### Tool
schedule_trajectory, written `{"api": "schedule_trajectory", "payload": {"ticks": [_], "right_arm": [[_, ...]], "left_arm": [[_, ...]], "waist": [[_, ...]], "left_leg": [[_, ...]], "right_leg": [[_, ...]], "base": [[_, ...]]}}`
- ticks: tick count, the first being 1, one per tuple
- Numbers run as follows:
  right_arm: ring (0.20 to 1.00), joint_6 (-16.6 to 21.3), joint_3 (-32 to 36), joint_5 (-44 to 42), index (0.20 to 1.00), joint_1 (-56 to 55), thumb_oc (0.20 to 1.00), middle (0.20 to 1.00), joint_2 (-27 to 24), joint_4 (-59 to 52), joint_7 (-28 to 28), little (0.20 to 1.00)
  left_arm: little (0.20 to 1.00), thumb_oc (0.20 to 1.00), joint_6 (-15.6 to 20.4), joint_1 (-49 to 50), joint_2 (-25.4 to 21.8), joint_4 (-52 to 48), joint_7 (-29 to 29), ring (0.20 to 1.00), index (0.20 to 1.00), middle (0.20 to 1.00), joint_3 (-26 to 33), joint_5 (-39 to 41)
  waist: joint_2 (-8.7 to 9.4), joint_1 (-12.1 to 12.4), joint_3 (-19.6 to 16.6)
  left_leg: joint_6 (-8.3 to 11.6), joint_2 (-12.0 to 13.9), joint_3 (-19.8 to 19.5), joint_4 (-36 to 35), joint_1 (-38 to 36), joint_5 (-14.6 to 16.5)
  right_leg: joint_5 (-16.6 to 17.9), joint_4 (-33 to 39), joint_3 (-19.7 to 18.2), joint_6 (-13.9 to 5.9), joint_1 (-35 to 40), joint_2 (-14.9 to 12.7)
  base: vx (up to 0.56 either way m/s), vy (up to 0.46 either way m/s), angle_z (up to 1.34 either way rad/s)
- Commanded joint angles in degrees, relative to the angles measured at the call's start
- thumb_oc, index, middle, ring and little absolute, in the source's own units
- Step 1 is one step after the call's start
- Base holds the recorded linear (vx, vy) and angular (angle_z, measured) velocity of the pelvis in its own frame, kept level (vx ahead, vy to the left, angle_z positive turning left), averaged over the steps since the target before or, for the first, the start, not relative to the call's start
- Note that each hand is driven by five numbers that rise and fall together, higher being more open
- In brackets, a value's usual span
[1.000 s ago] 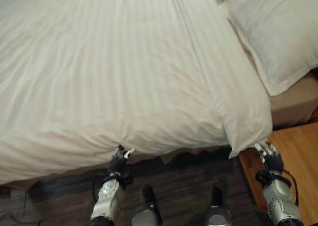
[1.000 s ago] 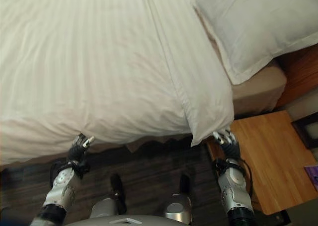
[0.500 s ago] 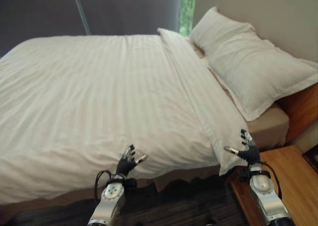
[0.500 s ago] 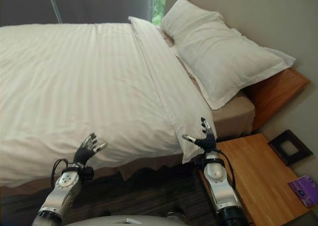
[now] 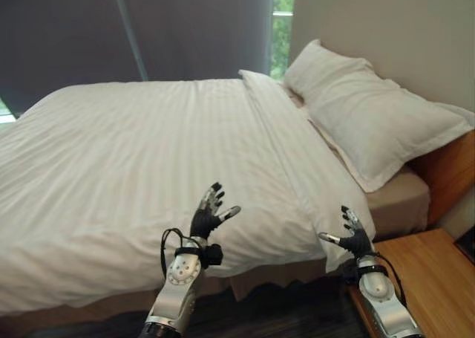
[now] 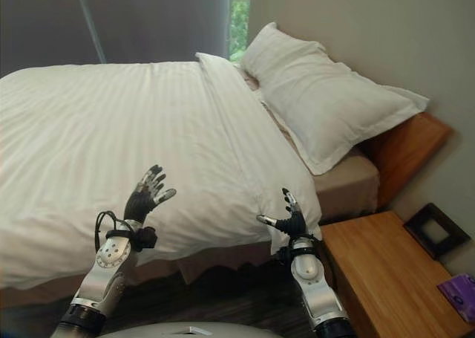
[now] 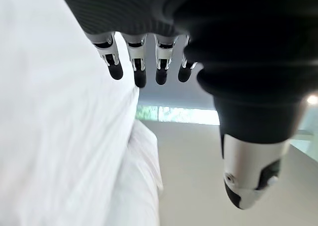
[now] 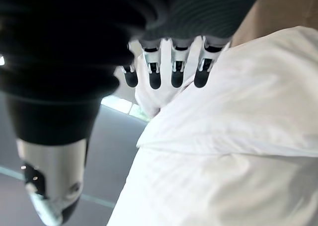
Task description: Making the bed.
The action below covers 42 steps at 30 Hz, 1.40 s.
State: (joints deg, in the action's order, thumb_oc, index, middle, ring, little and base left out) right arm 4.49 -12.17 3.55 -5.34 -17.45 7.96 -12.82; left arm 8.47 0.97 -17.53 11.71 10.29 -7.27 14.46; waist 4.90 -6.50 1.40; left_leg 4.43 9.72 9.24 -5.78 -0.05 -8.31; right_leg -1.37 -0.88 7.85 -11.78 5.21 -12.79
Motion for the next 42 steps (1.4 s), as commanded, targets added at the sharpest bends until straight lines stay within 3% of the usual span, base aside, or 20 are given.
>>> {"api": "schedule_trajectory", "payload": {"ticks": [1,6,11,14,16,17,19,21,22,24,25,30,32,33,36,37,38,40,41,42], "right_arm": [[1.0,3.6,0.9,-2.1,1.0,10.8,1.0,1.0,1.3,-4.1,-0.2,1.0],[1.0,4.1,0.2,-2.2,1.0,14.1,1.0,1.0,-2.8,-7.8,1.4,1.0],[1.0,4.4,-3.1,-1.5,1.0,18.8,1.0,1.0,-2.1,-7.2,1.6,1.0],[1.0,5.0,-4.6,-2.4,1.0,19.2,1.0,1.0,-1.7,-6.5,2.4,1.0],[1.0,6.0,-5.3,-1.7,1.0,19.1,1.0,1.0,-3.5,-8.1,3.2,1.0],[1.0,6.1,-5.6,-1.7,1.0,18.9,1.0,1.0,-4.0,-8.4,3.5,1.0],[1.0,6.2,-6.1,-1.8,1.0,18.2,1.0,1.0,-4.8,-8.5,3.8,1.0],[1.0,6.6,-6.2,-2.5,1.0,17.0,1.0,1.0,-5.5,-9.2,4.4,1.0],[1.0,6.6,-6.2,-2.5,1.0,17.0,1.0,1.0,-5.5,-9.3,4.4,1.0],[1.0,6.6,-5.5,-4.2,1.0,16.2,1.0,1.0,-5.4,-10.2,5.3,1.0],[1.0,6.7,-4.5,-4.7,1.0,14.5,1.0,1.0,-4.6,-10.9,7.2,1.0],[1.0,7.3,-2.8,-4.9,1.0,12.8,1.0,1.0,-3.7,-11.2,7.2,1.0],[1.0,7.3,-2.4,-5.3,1.0,12.0,1.0,1.0,-2.9,-10.8,7.8,1.0],[1.0,7.6,-1.8,-5.0,1.0,11.5,1.0,1.0,-3.2,-11.0,7.8,1.0],[1.0,7.2,-0.8,-4.3,1.0,10.6,1.0,1.0,-3.2,-11.1,7.2,1.0],[1.0,7.2,-0.5,-4.1,1.0,10.2,1.0,1.0,-3.2,-10.9,6.8,1.0],[1.0,6.8,1.4,-2.7,1.0,8.0,1.0,1.0,-3.6,-10.8,5.9,1.0],[1.0,6.6,2.2,-2.3,1.0,7.0,1.0,1.0,-3.9,-10.9,5.7,1.0],[1.0,6.7,2.9,-2.5,1.0,6.0,1.0,1.0,-3.9,-10.7,5.2,1.0],[1.0,6.5,3.6,-2.5,1.0,5.6,1.0,1.0,-3.7,-10.3,4.6,1.0]], "left_arm": [[1.0,1.0,3.2,-3.3,-4.4,-2.7,3.8,1.0,1.0,1.0,2.8,-0.4],[1.0,1.0,4.4,-2.1,-6.8,-6.0,3.2,1.0,1.0,1.0,4.6,3.4],[1.0,1.0,5.2,1.3,-7.0,-8.7,4.1,1.0,1.0,1.0,8.1,5.3],[1.0,1.0,5.8,3.0,-5.9,-9.0,5.1,1.0,1.0,1.0,9.5,5.8],[1.0,1.0,6.7,4.8,-4.6,-9.5,3.9,1.0,1.0,1.0,11.4,8.4],[1.0,1.0,6.8,4.6,-3.9,-9.6,4.0,1.0,1.0,1.0,11.3,8.9],[1.0,1.0,6.6,3.7,-3.2,-9.5,4.3,1.0,1.0,1.0,10.8,8.3],[1.0,1.0,7.0,3.5,-3.1,-10.6,2.7,1.0,1.0,1.0,10.4,8.4],[1.0,1.0,6.9,3.5,-3.1,-10.6,2.6,1.0,1.0,1.0,10.5,8.5],[1.0,1.0,6.5,4.5,-2.8,-11.6,1.1,1.0,1.0,1.0,10.3,8.4],[1.0,1.0,5.4,5.8,-2.5,-11.7,0.0,1.0,1.0,1.0,10.5,7.4],[1.0,1.0,4.8,6.0,-2.1,-12.5,0.1,1.0,1.0,1.0,10.1,5.3],[1.0,1.0,4.8,4.4,-3.2,-12.1,1.2,1.0,1.0,1.0,9.5,3.6],[1.0,1.0,5.2,3.0,-4.3,-12.1,1.9,1.0,1.0,1.0,9.2,3.5],[1.0,1.0,5.4,2.5,-4.9,-12.2,2.3,1.0,1.0,1.0,9.1,3.5],[1.0,1.0,5.6,2.3,-5.2,-12.5,2.4,1.0,1.0,1.0,9.0,3.7],[1.0,1.0,6.1,2.2,-5.4,-13.4,2.1,1.0,1.0,1.0,8.7,4.8],[1.0,1.0,6.2,2.5,-5.3,-13.9,1.8,1.0,1.0,1.0,8.6,5.4],[1.0,1.0,6.3,2.8,-5.4,-14.6,1.9,1.0,1.0,1.0,8.4,5.8],[1.0,1.0,6.3,3.5,-5.0,-15.4,1.6,1.0,1.0,1.0,8.8,6.7]], "waist": [[0.42,2.4,4.4],[-0.08,3.6,4.7],[-0.17,5.9,4.3],[-0.96,6.7,4.6],[-2.59,6.9,5.8],[-2.81,6.7,6.5],[-2.09,5.7,7.7],[-0.6,4.5,8.0],[-0.59,4.6,7.9],[-0.1,4.8,7.7],[-0.58,3.8,6.8],[-0.84,3.4,6.2],[-0.8,2.9,6.9],[-1.27,2.3,7.3],[-2.01,2.2,7.4],[-2.26,2.3,7.5],[-2.58,2.5,7.6],[-2.52,2.4,7.4],[-2.25,2.5,7.2],[-1.87,3.1,6.4]], "left_leg": [[-3.16,-4.6,-1.2,0.9,-6.7,13.1],[-1.27,-2.8,-9.4,0.8,-1.3,9.9],[0.99,-0.4,-9.1,0.8,1.3,8.0],[3.2,2.4,-8.0,0.8,2.3,5.3],[5.02,5.7,-7.5,0.8,4.1,1.8],[4.5,5.9,-7.4,1.0,4.5,1.4],[2.43,5.1,-2.4,5.3,4.6,3.7],[0.09,3.0,5.6,14.1,4.1,11.1],[0.02,3.1,5.7,14.5,4.4,11.2],[-0.66,-0.7,4.5,22.9,5.6,15.9],[-2.23,-3.6,5.2,18.9,0.8,19.9],[-2.81,-4.3,4.3,10.9,-3.5,18.0],[-2.93,-3.7,3.4,6.0,-5.0,16.1],[-2.91,-3.1,2.2,3.6,-5.4,14.4],[-2.56,-2.6,0.6,1.8,-5.2,12.5],[-2.37,-2.2,-0.2,1.4,-4.7,11.7],[-1.85,-2.0,-3.3,0.8,-3.3,10.4],[-1.72,-2.2,-4.9,0.8,-2.7,10.1],[-1.54,-2.4,-6.5,1.1,-1.6,9.7],[-1.33,-3.0,-8.5,1.6,0.0,9.5]], "right_leg": [[-0.7,-9.1,-6.5,2.23,-11.3,2.1],[-1.4,-12.4,-16.3,2.95,-9.4,1.8],[-3.8,-3.5,-14.4,2.87,-5.4,-0.6],[-4.5,-0.8,-13.8,3.5,-4.3,1.3],[-5.4,2.4,-11.6,5.92,-2.2,4.8],[-5.5,3.2,-10.8,6.58,-1.4,5.6],[-4.6,3.3,-8.4,7.18,-1.3,5.4],[-3.9,2.9,-5.9,7.87,-2.4,4.4],[-3.7,2.9,-6.0,7.85,-2.6,4.4],[-3.2,2.9,-5.9,8.35,-3.5,4.6],[-3.6,1.5,-3.9,7.7,-4.6,5.8],[-3.2,-4.8,-1.4,6.88,-7.7,6.8],[-1.1,-13.0,-0.5,2.78,-12.7,6.9],[-0.9,-17.5,-2.6,0.95,-14.9,7.8],[-2.2,-19.9,-5.7,1.01,-15.4,8.3],[-2.3,-20.6,-6.8,1.8,-15.0,7.5],[-2.4,-20.0,-11.3,3.34,-13.4,6.8],[-2.4,-19.1,-13.3,3.55,-12.3,6.7],[-2.8,-16.0,-15.5,3.62,-9.7,6.1],[-6.6,-8.4,-17.7,4.93,-5.0,5.4]], "base": [[-0.14,-0.211,0.88],[-0.05,-0.279,1.11],[-0.05,-0.378,0.32],[-0.02,-0.334,-0.12],[-0.11,-0.525,-0.01],[-0.12,-0.337,0.1],[-0.19,-0.274,0.29],[-0.2,-0.22,0.73],[-0.11,-0.132,1.14],[-0.06,-0.091,0.74],[-0.03,-0.06,0.01],[-0.01,0.021,0.26],[-0.14,-0.018,0.17],[-0.11,-0.041,0.12],[-0.1,-0.085,0.26],[-0.13,-0.277,0.57],[-0.09,-0.23,0.58],[-0.05,-0.241,0.8],[-0.06,-0.39,1.59],[-0.07,-0.4,1.59]]}}
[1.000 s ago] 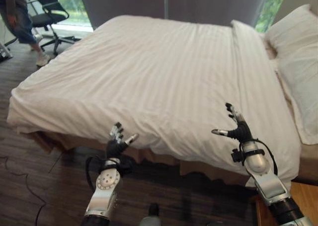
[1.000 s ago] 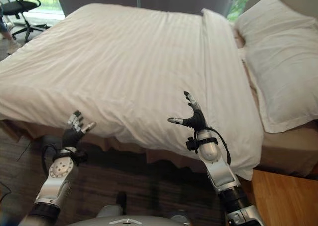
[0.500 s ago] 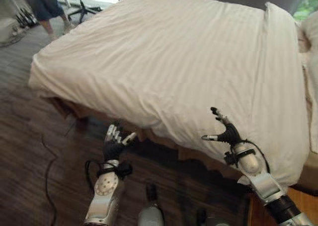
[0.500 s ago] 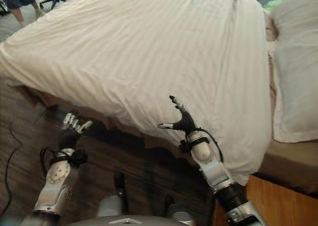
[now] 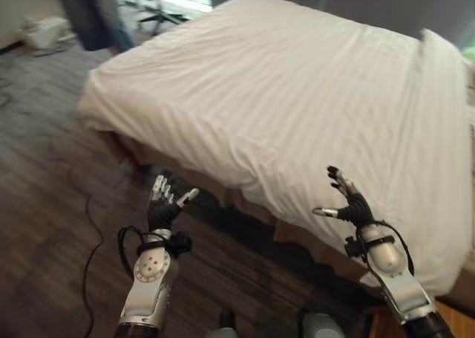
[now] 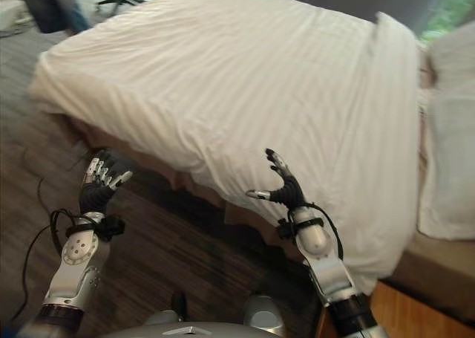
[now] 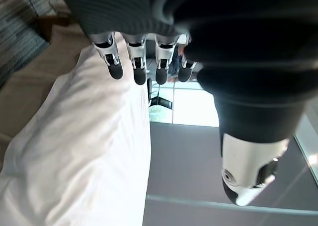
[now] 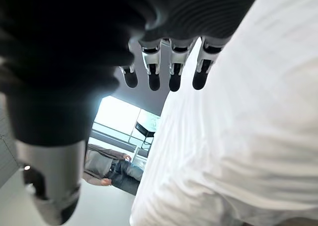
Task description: Making the bed.
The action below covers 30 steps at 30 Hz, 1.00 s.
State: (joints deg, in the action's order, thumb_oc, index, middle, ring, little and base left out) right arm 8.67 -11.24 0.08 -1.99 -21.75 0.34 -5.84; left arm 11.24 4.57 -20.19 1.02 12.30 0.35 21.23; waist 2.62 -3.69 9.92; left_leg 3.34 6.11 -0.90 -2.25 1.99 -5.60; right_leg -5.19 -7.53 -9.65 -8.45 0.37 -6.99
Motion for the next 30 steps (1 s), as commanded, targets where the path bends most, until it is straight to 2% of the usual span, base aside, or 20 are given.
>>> {"api": "schedule_trajectory", "payload": {"ticks": [1,3,5,7,8,9,10,11,13,14,15,16,17,18,22,23,25,27,29,30], "right_arm": [[1.0,2.2,2.0,0.8,1.0,2.7,1.0,1.0,0.9,-2.3,-2.3,1.0],[1.0,2.3,0.9,0.6,1.0,3.7,1.0,1.0,0.9,-1.3,-3.1,1.0],[1.0,2.6,0.2,0.9,1.0,3.8,1.0,1.0,0.3,-1.4,-2.8,1.0],[1.0,2.8,0.0,0.9,1.0,4.1,1.0,1.0,-0.3,-1.4,-2.9,1.0],[1.0,2.8,0.0,0.2,1.0,5.1,1.0,1.0,-1.2,-1.4,-3.4,1.0],[1.0,2.8,0.0,0.2,1.0,5.2,1.0,1.0,-1.2,-1.3,-3.4,1.0],[1.0,2.8,-0.3,0.1,1.0,5.6,1.0,1.0,-1.7,-1.0,-3.5,1.0],[1.0,2.8,-0.4,0.2,1.0,5.4,1.0,1.0,-1.7,-0.7,-3.4,1.0],[1.0,2.9,-0.4,0.8,1.0,4.9,1.0,1.0,-2.2,-1.1,-3.5,1.0],[1.0,2.9,-0.4,0.8,1.0,4.9,1.0,1.0,-2.2,-1.1,-3.5,1.0],[1.0,2.7,0.4,0.9,1.0,4.4,1.0,1.0,-2.6,-1.1,-3.8,1.0],[1.0,2.7,1.0,0.5,1.0,4.0,1.0,1.0,-2.6,-1.4,-3.7,1.0],[1.0,2.5,1.6,0.6,1.0,3.4,1.0,1.0,-2.5,-1.3,-3.7,1.0],[1.0,1.8,2.4,0.5,1.0,2.9,1.0,1.0,-2.7,-1.3,-3.1,1.0],[1.0,1.9,4.5,0.6,1.0,1.1,1.0,1.0,-1.5,-2.5,-3.1,1.0],[1.0,1.9,4.7,0.8,1.0,1.1,1.0,1.0,-1.2,-2.5,-3.3,1.0],[1.0,2.1,4.2,1.0,1.0,1.9,1.0,1.0,-0.3,-2.6,-3.6,1.0],[1.0,2.2,3.7,1.8,1.0,2.9,1.0,1.0,0.1,-2.7,-3.8,1.0],[1.0,2.3,3.0,2.2,1.0,3.9,1.0,1.0,0.5,-2.4,-4.0,1.0],[1.0,2.4,3.0,2.0,1.0,4.1,1.0,1.0,0.5,-2.6,-4.1,1.0]], "left_arm": [[1.0,1.0,3.5,0.0,-1.9,-4.4,0.2,1.0,1.0,1.0,1.7,0.1],[1.0,1.0,4.1,0.1,-1.3,-3.9,0.9,1.0,1.0,1.0,2.8,1.0],[1.0,1.0,4.2,0.9,-0.2,-3.7,0.8,1.0,1.0,1.0,3.4,1.8],[1.0,1.0,4.3,1.3,0.5,-3.5,0.7,1.0,1.0,1.0,3.7,2.9],[1.0,1.0,4.6,1.2,1.4,-2.8,1.3,1.0,1.0,1.0,3.4,3.7],[1.0,1.0,4.7,1.1,1.4,-2.7,1.3,1.0,1.0,1.0,3.4,3.6],[1.0,1.0,4.5,0.5,2.1,-1.9,0.9,1.0,1.0,1.0,3.5,3.9],[1.0,1.0,4.5,1.0,2.4,-1.9,0.1,1.0,1.0,1.0,3.5,4.3],[1.0,1.0,4.3,1.9,3.1,-2.4,-1.5,1.0,1.0,1.0,2.7,5.0],[1.0,1.0,4.3,1.9,3.1,-2.4,-1.5,1.0,1.0,1.0,2.7,5.0],[1.0,1.0,3.8,2.4,3.1,-2.5,-2.9,1.0,1.0,1.0,2.0,6.0],[1.0,1.0,3.8,2.5,3.1,-2.5,-2.8,1.0,1.0,1.0,1.6,6.1],[1.0,1.0,3.3,2.9,2.9,-2.3,-3.7,1.0,1.0,1.0,1.3,6.2],[1.0,1.0,2.0,3.4,2.8,-2.2,-4.2,1.0,1.0,1.0,1.1,5.2],[1.0,1.0,0.7,1.8,2.6,-2.3,-4.3,1.0,1.0,1.0,-1.5,2.2],[1.0,1.0,0.7,1.1,2.1,-2.4,-4.3,1.0,1.0,1.0,-2.1,1.7],[1.0,1.0,1.3,0.0,1.4,-2.1,-3.8,1.0,1.0,1.0,-2.8,1.6],[1.0,1.0,1.5,0.1,0.7,-1.9,-3.9,1.0,1.0,1.0,-2.8,1.9],[1.0,1.0,1.7,0.3,0.2,-2.1,-4.1,1.0,1.0,1.0,-2.6,1.8],[1.0,1.0,1.9,0.6,-0.2,-2.5,-4.1,1.0,1.0,1.0,-2.3,1.8]], "waist": [[0.35,1.0,-2.3],[-0.16,2.3,-2.2],[-0.96,3.1,-1.7],[-1.75,3.3,-1.1],[-2.33,4.0,1.0],[-2.42,3.7,0.9],[-1.44,3.0,2.0],[-0.84,2.3,1.7],[0.02,1.4,1.2],[-0.01,1.3,1.1],[-0.13,0.3,0.7],[-0.43,-0.6,0.5],[-1.14,-1.9,-0.3],[-1.92,-3.1,-0.7],[-2.51,-5.6,-0.9],[-2.52,-6.1,-0.4],[-2.33,-6.9,0.4],[-2.43,-6.4,0.8],[-2.72,-5.6,1.0],[-2.35,-5.3,0.8]], "left_leg": [[0.23,0.7,1.8,-1.7,-1.4,6.4],[1.5,1.6,2.4,-1.4,-0.3,4.9],[3.26,2.7,1.6,-2.0,1.3,2.2],[4.07,3.3,0.6,-2.6,2.4,0.6],[4.93,3.2,-0.6,-2.5,5.8,-1.8],[4.94,3.1,-0.9,-2.4,6.1,-1.9],[2.76,2.3,3.7,1.6,6.3,1.7],[1.71,2.3,7.8,6.2,6.3,5.3],[1.01,2.4,13.3,15.8,5.7,10.5],[1.01,2.4,13.3,15.9,5.8,10.5],[0.97,3.2,16.0,21.3,2.9,13.2],[1.26,4.0,17.1,22.5,0.9,14.0],[1.59,3.8,18.3,18.2,-3.3,15.0],[0.76,2.1,18.9,14.1,-7.3,17.4],[-0.51,-0.2,17.3,2.5,-9.7,15.8],[-0.8,-0.5,16.6,1.0,-9.7,15.0],[-1.61,-0.7,15.6,0.6,-8.4,14.0],[-2.38,-0.9,14.7,0.9,-7.4,13.4],[-2.96,-0.8,13.8,1.6,-6.6,13.1],[-3.1,-1.1,13.1,2.0,-6.4,13.3]], "right_leg": [[-3.1,1.0,0.4,1.89,0.5,-0.8],[-2.9,6.7,2.5,1.97,2.4,-1.1],[-2.7,10.9,4.0,2.97,4.7,0.1],[-2.8,12.0,5.5,3.65,5.3,0.8],[-2.7,12.5,7.1,4.67,4.8,1.6],[-2.7,12.5,7.4,4.68,4.7,1.7],[-1.6,12.3,10.1,4.85,2.7,1.0],[-1.0,12.1,11.8,4.89,1.1,0.6],[-0.1,12.1,14.7,5.47,-0.4,-0.2],[-0.1,12.1,14.7,5.48,-0.5,-0.2],[-0.3,11.6,17.8,5.92,-1.0,-0.1],[-0.7,11.2,19.4,6.12,-1.1,0.1],[-1.0,10.0,21.3,5.97,-1.9,0.4],[-1.1,9.0,21.9,5.55,-1.9,0.6],[0.8,2.1,24.8,4.64,-6.8,-0.3],[1.9,-0.3,23.8,3.39,-9.0,-0.6],[3.0,-5.0,17.2,0.81,-12.7,0.3],[2.3,-8.4,11.6,0.63,-13.5,1.4],[1.6,-9.6,9.1,1.37,-11.6,0.5],[0.8,-6.8,8.5,1.53,-8.7,-0.1]], "base": [[-0.08,-0.372,1.11],[-0.1,-0.311,0.12],[-0.15,-0.315,-0.1],[-0.22,-0.222,0.27],[-0.23,-0.149,0.63],[-0.52,-0.309,0.87],[-0.41,-0.243,0.92],[-0.49,-0.321,1.19],[-0.23,-0.196,1.03],[-0.19,-0.186,0.31],[-0.16,-0.149,0.78],[-0.18,-0.127,1.46],[-0.07,0.0,1.78],[-0.07,0.081,1.07],[-0.2,0.07,0.73],[-0.29,0.042,0.79],[-0.32,0.026,0.57],[-0.25,-0.027,0.36],[-0.16,-0.101,0.23],[-0.1,-0.146,0.2]]}}
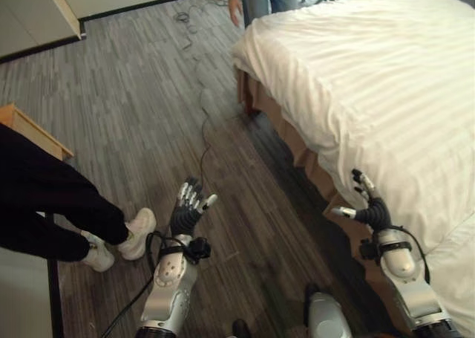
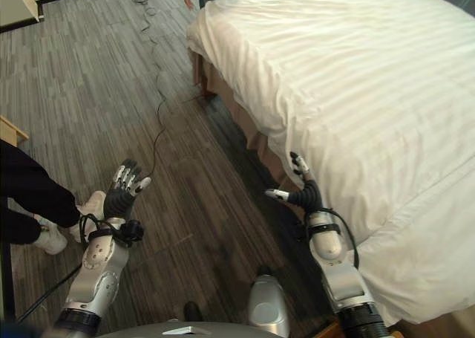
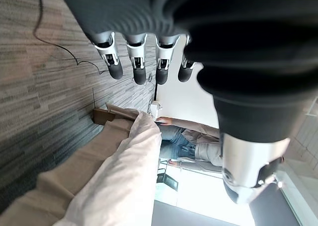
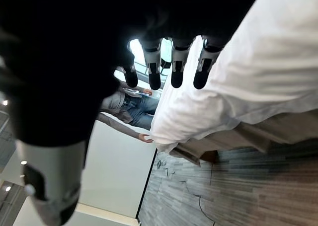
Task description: Making the bed.
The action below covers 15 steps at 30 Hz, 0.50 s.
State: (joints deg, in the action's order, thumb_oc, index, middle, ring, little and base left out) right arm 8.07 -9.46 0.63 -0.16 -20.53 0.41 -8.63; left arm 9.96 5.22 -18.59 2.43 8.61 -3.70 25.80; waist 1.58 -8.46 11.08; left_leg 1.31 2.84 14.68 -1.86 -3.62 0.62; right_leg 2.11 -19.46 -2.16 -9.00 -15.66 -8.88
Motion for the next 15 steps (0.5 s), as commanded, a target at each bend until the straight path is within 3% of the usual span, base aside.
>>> {"api": "schedule_trajectory", "payload": {"ticks": [1,7,15], "right_arm": [[1.0,3.0,1.0,1.5,1.0,2.8,1.0,1.0,-0.8,-2.5,-1.2,1.0],[1.0,2.1,0.4,1.7,1.0,3.5,1.0,1.0,-1.2,-1.3,-0.3,1.0],[1.0,1.5,-0.1,0.5,1.0,1.3,1.0,1.0,-0.3,-0.9,0.6,1.0]], "left_arm": [[1.0,1.0,3.2,0.5,-1.6,-4.1,-0.5,1.0,1.0,1.0,1.9,-2.3],[1.0,1.0,2.8,3.9,-0.8,-3.6,-0.9,1.0,1.0,1.0,4.6,-1.9],[1.0,1.0,1.5,6.6,0.0,-1.4,-1.8,1.0,1.0,1.0,4.6,-2.6]], "waist": [[-0.72,0.1,-0.9],[-0.17,2.9,-3.3],[-0.67,3.9,-4.1]], "left_leg": [[-1.07,1.7,-2.9,2.1,-0.4,7.3],[-0.3,1.6,-2.6,3.0,0.2,6.8],[0.57,2.2,-3.7,-0.4,-1.3,4.4]], "right_leg": [[-7.7,8.7,0.3,2.5,10.9,1.2],[-7.0,16.9,1.0,2.83,14.7,0.4],[-6.2,21.3,4.9,3.18,18.2,0.5]], "base": [[-0.05,-0.15,0.04],[-0.02,-0.112,-0.1],[0.02,-0.063,0.1]]}}
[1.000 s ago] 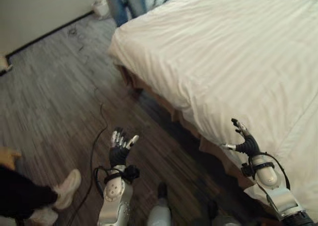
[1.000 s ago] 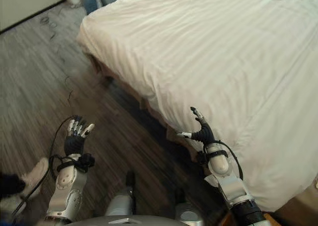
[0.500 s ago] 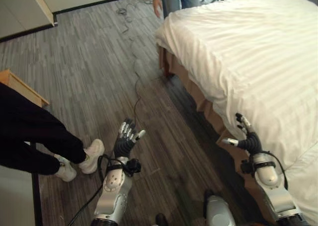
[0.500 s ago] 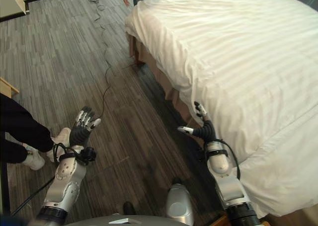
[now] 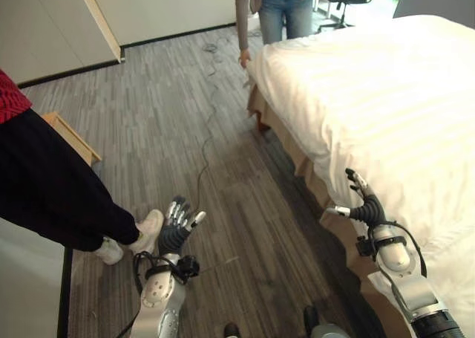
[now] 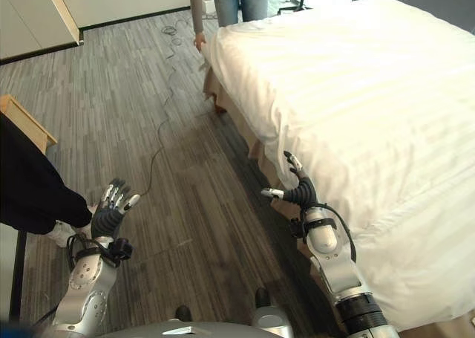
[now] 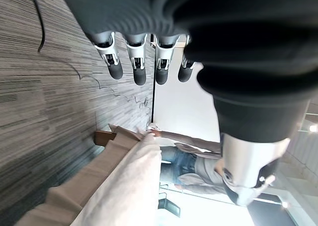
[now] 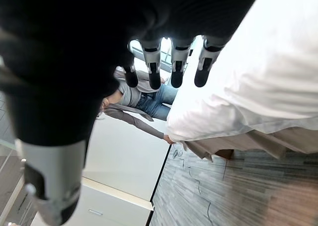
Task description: Making the bed.
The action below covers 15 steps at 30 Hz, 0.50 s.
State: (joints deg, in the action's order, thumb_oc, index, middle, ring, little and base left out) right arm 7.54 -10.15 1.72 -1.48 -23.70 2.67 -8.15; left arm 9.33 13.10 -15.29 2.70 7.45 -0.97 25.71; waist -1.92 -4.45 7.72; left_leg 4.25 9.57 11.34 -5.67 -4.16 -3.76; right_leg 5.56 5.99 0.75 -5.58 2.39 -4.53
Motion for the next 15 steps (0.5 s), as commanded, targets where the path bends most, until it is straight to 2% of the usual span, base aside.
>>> {"api": "schedule_trajectory", "payload": {"ticks": [1,15], "right_arm": [[1.0,2.0,0.4,-0.5,1.0,2.1,1.0,1.0,3.1,-3.0,0.2,1.0],[1.0,1.5,-0.3,0.7,1.0,1.9,1.0,1.0,3.3,-0.9,-0.6,1.0]], "left_arm": [[1.0,1.0,2.0,-0.7,-3.0,-1.6,-0.9,1.0,1.0,1.0,2.0,-2.8],[1.0,1.0,2.2,-0.9,-2.9,-2.2,-0.5,1.0,1.0,1.0,1.7,-3.7]], "waist": [[2.76,0.4,-0.8],[2.88,0.9,-1.2]], "left_leg": [[-2.06,-4.3,-0.7,2.7,-0.9,8.1],[-1.62,-4.0,-1.6,1.0,-2.0,7.3]], "right_leg": [[-9.4,-3.3,2.7,-0.28,0.7,-3.7],[-9.6,-3.1,4.8,-0.52,2.0,-3.7]], "base": [[0.02,-0.046,0.14],[0.01,-0.007,0.1]]}}
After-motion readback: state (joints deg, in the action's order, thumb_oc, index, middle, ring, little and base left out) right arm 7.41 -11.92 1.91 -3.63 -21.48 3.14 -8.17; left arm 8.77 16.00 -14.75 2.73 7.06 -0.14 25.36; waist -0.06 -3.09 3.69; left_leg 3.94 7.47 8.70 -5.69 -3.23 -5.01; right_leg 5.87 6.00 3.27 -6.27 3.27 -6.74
